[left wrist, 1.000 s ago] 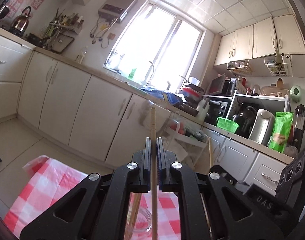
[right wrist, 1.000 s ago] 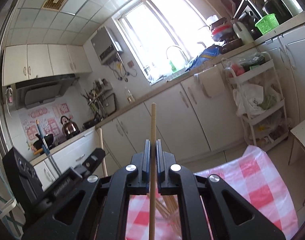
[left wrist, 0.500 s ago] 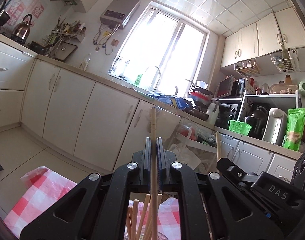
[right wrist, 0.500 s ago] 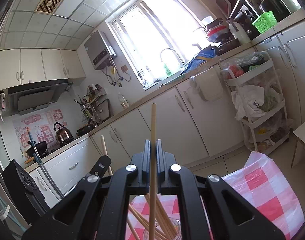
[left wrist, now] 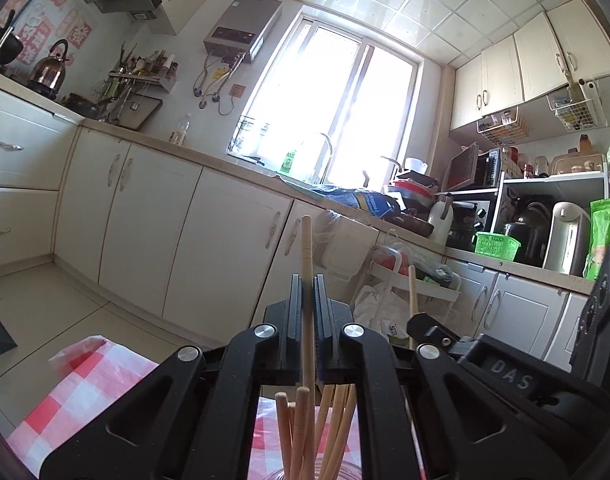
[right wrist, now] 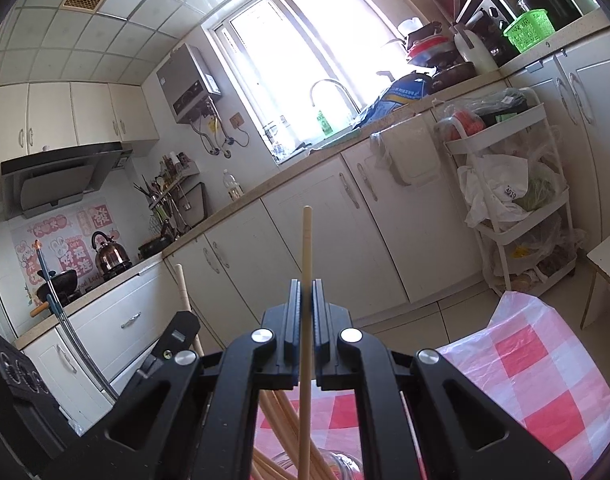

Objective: Organize utensils
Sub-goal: 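Lift the right tool's chopstick above the jar while the left tool grasps and lifts one, then open the left tool over the jar while the right tool lowers its chopstick in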

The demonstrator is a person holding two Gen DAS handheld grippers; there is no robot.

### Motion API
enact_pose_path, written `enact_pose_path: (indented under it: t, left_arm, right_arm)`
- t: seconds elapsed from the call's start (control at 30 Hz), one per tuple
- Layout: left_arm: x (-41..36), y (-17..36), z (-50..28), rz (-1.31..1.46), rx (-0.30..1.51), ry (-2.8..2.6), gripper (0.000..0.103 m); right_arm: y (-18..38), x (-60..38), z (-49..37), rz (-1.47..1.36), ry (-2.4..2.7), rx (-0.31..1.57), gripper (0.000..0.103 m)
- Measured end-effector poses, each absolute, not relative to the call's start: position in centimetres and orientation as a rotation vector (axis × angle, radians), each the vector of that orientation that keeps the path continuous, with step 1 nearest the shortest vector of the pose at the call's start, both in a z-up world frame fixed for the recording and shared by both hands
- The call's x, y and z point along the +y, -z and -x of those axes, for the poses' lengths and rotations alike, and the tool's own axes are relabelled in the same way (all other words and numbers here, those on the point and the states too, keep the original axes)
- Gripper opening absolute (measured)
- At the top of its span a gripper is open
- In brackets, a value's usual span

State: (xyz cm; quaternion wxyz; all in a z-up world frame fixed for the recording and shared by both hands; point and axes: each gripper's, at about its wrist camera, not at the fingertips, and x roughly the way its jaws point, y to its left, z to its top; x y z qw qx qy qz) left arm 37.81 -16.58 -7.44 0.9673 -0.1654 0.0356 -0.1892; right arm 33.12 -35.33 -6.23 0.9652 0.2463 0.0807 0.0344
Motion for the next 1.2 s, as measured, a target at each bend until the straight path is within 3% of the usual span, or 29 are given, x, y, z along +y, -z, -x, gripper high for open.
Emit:
enact_pose_path:
  t: [0.63,0.7,0.87,1.2]
  left_arm:
    - [-14.9,8.1,-34.8,0.241,0.167,0.404,0.006]
    - [-14.3,7.9,-34.2,0.234,0.188,0.389,0.009]
    - [-12.7,7.5,-33.3,0.217,0.275,0.320,0.030]
    - [-10.2,6.4,-30.6,0.173,0.363,0.227,0.043]
  right_arm:
    - [7.8,-33.0,-33.2,-0.399,-0.086,0.188,0.006]
    - [7.9,-32.9,-32.7,-0.392,-0.089,0.194,0.006]
    - [8.1,-32.3,-31.2,-0.365,-0.100,0.220,0.006]
    - [8.9,-30.7,-28.9,-0.301,-0.110,0.272,0.006]
